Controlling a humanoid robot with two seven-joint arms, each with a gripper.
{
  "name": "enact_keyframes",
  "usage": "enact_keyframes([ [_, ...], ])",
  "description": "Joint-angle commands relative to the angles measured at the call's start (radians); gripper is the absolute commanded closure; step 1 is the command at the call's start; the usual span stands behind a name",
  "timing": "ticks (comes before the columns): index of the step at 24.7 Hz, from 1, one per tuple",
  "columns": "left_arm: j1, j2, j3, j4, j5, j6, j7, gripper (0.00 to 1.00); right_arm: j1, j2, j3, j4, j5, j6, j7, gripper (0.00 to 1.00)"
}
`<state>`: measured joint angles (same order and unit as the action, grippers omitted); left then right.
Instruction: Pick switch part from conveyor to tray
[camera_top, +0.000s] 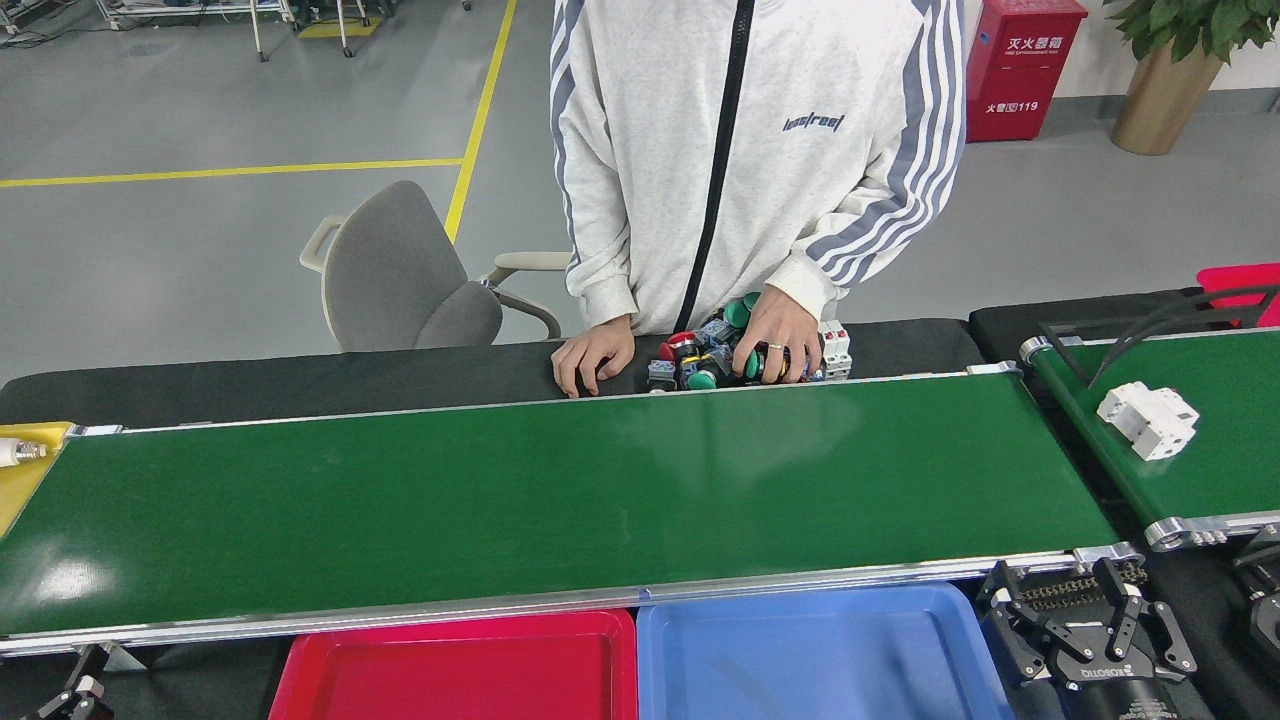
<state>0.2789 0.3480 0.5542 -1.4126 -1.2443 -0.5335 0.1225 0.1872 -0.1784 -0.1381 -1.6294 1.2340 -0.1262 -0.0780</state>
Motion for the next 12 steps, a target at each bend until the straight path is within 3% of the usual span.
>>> enact_keyframes([
  [1, -0.001, 0.008, 0.007, -0.012, 0.0, -0.003, 0.006, 0.0, -0.005, -0.006, -0.005, -0.01, -0.001, -0.007, 0.001, 0.0],
  [12, -0.012, -0.004, 0.021, -0.009, 0.009, -0.005, 0.014, 0.0, -0.031, -0.009, -0.006, -0.01, -0.002, -0.007, 0.003, 0.0],
])
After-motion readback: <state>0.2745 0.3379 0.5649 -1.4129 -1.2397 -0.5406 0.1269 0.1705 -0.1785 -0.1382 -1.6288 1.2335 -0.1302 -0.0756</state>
